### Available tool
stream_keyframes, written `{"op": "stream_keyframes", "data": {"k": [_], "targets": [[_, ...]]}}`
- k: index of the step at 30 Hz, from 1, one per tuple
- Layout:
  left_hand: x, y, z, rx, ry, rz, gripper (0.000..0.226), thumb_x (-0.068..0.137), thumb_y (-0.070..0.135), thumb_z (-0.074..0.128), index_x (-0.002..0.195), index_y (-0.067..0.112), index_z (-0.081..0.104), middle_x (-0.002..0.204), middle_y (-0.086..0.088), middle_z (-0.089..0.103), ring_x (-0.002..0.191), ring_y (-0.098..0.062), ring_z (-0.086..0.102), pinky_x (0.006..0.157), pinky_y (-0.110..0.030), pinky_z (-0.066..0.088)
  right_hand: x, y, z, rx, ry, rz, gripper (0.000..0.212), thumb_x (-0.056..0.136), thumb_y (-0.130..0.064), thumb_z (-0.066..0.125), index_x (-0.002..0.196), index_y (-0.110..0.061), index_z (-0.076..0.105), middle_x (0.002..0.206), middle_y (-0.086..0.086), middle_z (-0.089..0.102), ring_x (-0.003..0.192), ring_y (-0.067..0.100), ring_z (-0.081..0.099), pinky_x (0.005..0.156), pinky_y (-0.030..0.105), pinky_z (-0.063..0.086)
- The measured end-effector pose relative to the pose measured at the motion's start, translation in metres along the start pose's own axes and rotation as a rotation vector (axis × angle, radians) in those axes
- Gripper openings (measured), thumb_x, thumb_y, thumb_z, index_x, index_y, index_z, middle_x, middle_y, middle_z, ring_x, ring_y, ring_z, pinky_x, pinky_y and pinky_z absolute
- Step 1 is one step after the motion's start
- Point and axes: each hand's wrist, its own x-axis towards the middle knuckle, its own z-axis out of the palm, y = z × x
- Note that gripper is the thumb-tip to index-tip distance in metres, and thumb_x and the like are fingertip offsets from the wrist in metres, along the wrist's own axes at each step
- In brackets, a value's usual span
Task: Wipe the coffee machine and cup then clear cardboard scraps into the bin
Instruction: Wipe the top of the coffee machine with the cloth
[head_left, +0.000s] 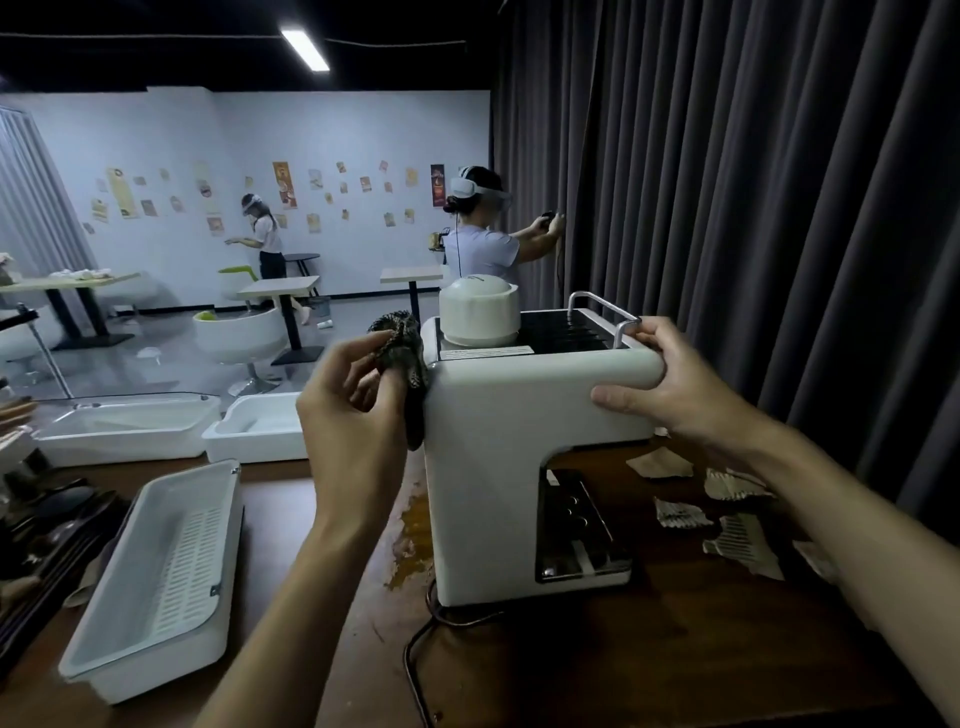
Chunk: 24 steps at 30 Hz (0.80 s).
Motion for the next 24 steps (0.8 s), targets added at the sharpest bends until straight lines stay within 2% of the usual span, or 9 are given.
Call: {"op": "stream_keyframes", "data": {"k": [3, 6, 8, 11, 14, 18, 20, 22, 24], "targets": [[-0.014, 0.0, 0.007, 0.039, -0.004, 0.044, 0.032, 0.094, 0.004, 0.062, 0.098, 0.035, 0.07, 0.094, 0.008, 0.076, 0.091, -0.012, 0.073, 0.071, -0.034, 0.058, -0.005, 0.0, 0.008, 0.083, -0.001, -0.002, 0.078, 0.051, -0.039, 0.088, 0.116, -0.042, 0.044, 0.123, 0.001, 0.053, 0.107, 0.022, 0.062, 0.08, 0.035, 0.06], [-0.013, -0.002, 0.015, 0.085, 0.026, 0.076, 0.026, 0.094, 0.001, 0.059, 0.106, 0.021, 0.071, 0.098, 0.014, 0.074, 0.093, -0.002, 0.069, 0.081, -0.023, 0.056, -0.009, -0.004, 0.019, 0.061, 0.114, -0.025, 0.087, 0.055, -0.036, 0.086, 0.128, -0.033, 0.04, 0.118, -0.005, 0.054, 0.099, 0.008, 0.062, 0.072, 0.018, 0.055], [-0.003, -0.007, 0.016, 0.108, 0.023, 0.082, 0.029, 0.093, -0.001, 0.056, 0.108, 0.018, 0.07, 0.1, 0.012, 0.074, 0.094, -0.004, 0.069, 0.082, -0.022, 0.054, -0.012, -0.006, 0.026, 0.035, 0.145, -0.034, 0.087, 0.063, -0.031, 0.085, 0.134, -0.029, 0.035, 0.115, -0.01, 0.051, 0.093, 0.0, 0.061, 0.068, 0.012, 0.051], [0.018, -0.014, 0.013, 0.115, -0.005, 0.043, 0.029, 0.095, -0.006, 0.052, 0.112, 0.01, 0.068, 0.103, -0.003, 0.073, 0.099, -0.016, 0.069, 0.085, -0.028, 0.054, -0.021, -0.012, 0.038, -0.112, 0.146, -0.024, 0.09, 0.07, -0.042, 0.081, 0.14, -0.026, 0.028, 0.115, -0.01, 0.04, 0.102, 0.002, 0.053, 0.082, 0.013, 0.048], [0.029, -0.013, 0.008, 0.16, -0.014, 0.067, 0.03, 0.094, -0.007, 0.052, 0.113, 0.01, 0.068, 0.102, -0.003, 0.071, 0.102, -0.022, 0.069, 0.081, -0.018, 0.052, -0.028, -0.02, 0.034, -0.164, 0.16, -0.043, 0.082, 0.061, -0.061, 0.069, 0.13, -0.029, 0.039, 0.116, -0.007, 0.033, 0.11, 0.006, 0.045, 0.081, 0.01, 0.046], [0.002, -0.005, 0.001, 0.162, 0.017, 0.178, 0.035, 0.094, 0.001, 0.058, 0.107, 0.032, 0.068, 0.098, 0.009, 0.073, 0.083, -0.021, 0.07, 0.067, -0.031, 0.055, -0.024, -0.017, 0.002, 0.0, -0.065, 0.091, 0.096, 0.061, -0.052, 0.084, 0.142, -0.038, 0.033, 0.145, -0.002, 0.03, 0.133, 0.018, 0.038, 0.09, 0.034, 0.055], [-0.016, -0.004, 0.001, 0.133, 0.024, 0.143, 0.037, 0.094, 0.003, 0.058, 0.101, 0.038, 0.067, 0.091, 0.012, 0.073, 0.078, -0.016, 0.069, 0.063, -0.029, 0.053, -0.02, -0.014, -0.009, 0.14, -0.155, 0.133, 0.101, 0.056, -0.046, 0.09, 0.141, -0.042, 0.036, 0.15, -0.004, 0.032, 0.139, 0.017, 0.033, 0.086, 0.03, 0.056], [-0.029, -0.007, 0.006, 0.114, 0.025, 0.073, 0.036, 0.094, 0.002, 0.058, 0.101, 0.035, 0.068, 0.091, 0.01, 0.073, 0.082, -0.017, 0.07, 0.069, -0.038, 0.057, -0.011, -0.011, -0.015, 0.22, -0.101, 0.152, 0.111, 0.045, -0.051, 0.093, 0.141, -0.041, 0.037, 0.155, -0.001, 0.027, 0.142, 0.016, 0.026, 0.094, 0.026, 0.046], [-0.035, -0.011, 0.011, 0.103, 0.036, 0.017, 0.027, 0.095, 0.002, 0.059, 0.107, 0.024, 0.069, 0.098, 0.002, 0.073, 0.092, -0.021, 0.07, 0.084, -0.049, 0.058, -0.003, -0.008, -0.019, 0.285, -0.072, 0.18, 0.134, 0.037, -0.057, 0.093, 0.15, -0.037, 0.024, 0.162, 0.006, 0.014, 0.147, 0.016, 0.018, 0.11, 0.03, 0.031]]}}
